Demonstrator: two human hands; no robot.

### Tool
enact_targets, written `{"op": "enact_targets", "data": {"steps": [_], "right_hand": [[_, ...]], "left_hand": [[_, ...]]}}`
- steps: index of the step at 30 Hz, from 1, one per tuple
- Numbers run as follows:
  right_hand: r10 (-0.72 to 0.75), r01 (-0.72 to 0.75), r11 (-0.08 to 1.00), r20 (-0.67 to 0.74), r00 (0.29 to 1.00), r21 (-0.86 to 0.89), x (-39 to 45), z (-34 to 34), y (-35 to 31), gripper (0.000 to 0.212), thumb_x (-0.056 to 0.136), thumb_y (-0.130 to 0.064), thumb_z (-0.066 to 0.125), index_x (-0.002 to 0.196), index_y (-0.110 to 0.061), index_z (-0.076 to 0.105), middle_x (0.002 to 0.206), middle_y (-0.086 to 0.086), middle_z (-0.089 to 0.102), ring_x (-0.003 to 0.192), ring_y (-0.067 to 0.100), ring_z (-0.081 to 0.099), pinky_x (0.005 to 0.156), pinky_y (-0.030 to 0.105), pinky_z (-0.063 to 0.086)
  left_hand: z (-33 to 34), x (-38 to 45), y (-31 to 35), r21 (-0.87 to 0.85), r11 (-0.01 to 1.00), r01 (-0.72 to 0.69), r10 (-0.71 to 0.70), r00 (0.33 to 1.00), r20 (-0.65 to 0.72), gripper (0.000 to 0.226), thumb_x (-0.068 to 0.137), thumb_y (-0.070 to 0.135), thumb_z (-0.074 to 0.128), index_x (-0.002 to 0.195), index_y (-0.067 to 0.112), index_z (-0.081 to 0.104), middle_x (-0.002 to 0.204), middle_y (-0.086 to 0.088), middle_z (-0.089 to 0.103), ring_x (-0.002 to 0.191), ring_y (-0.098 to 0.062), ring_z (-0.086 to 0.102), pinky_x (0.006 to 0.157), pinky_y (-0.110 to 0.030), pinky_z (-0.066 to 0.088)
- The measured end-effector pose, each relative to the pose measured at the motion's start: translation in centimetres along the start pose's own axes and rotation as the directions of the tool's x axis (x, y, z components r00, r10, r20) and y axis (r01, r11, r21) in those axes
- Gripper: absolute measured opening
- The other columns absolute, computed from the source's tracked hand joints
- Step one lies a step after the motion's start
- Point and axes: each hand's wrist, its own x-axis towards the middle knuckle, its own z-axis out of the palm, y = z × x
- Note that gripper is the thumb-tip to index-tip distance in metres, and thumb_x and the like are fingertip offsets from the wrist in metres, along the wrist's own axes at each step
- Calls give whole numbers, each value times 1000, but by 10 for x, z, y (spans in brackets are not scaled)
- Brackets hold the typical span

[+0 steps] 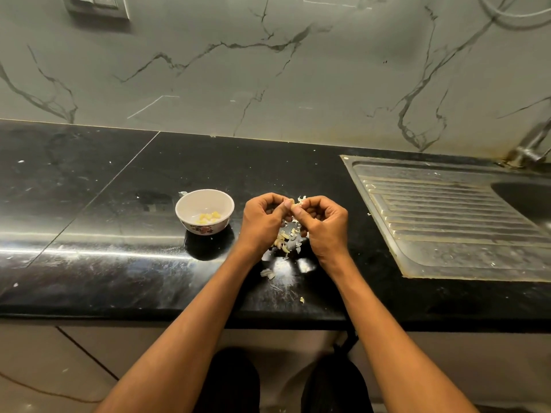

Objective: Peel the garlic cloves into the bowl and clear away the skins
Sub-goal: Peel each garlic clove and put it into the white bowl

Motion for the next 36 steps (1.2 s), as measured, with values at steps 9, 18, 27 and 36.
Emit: {"op": "enact_targets", "data": {"steps": [9, 18, 27, 36], "right_hand": [[-189, 179, 951, -16, 982, -254, -7, 5, -1, 15, 85, -13, 84, 80, -18, 71, 77, -8, 70, 69, 14, 67, 65, 29, 58], [-113, 101, 977, -53, 992, -190, -9, 2, -3, 15, 82, -6, 82, 84, -21, 81, 79, -6, 78, 75, 12, 75, 72, 33, 63], [-86, 90, 977, 26, 996, -194, -9, -1, -4, 26, 84, -4, 79, 80, -29, 79, 78, -2, 79, 72, 17, 76, 69, 42, 64], [-123, 122, 961, 15, 992, -247, -10, 1, -2, 10, 82, -2, 82, 88, -10, 82, 80, 0, 79, 73, 12, 77, 72, 32, 64]], "left_hand": [[0, 1, 1, -30, 999, 42, -43, 999, -30, 12, 95, 10, 70, 83, 9, 73, 68, 1, 70, 59, -5, 62, 59, -20, 53], [-1, -1, 0, -9, 1000, -16, 16, 999, -37, 9, 97, 9, 68, 89, 9, 72, 79, -5, 70, 72, -11, 63, 66, -22, 54], [-1, 0, -3, 71, 996, -59, 63, 996, -64, 16, 95, 3, 68, 83, 13, 71, 76, 3, 71, 73, -12, 67, 75, -37, 59], [-2, -1, -1, 98, 993, -67, 75, 994, -78, 20, 93, 0, 69, 80, 15, 71, 72, 3, 70, 67, -8, 64, 70, -32, 58]]}}
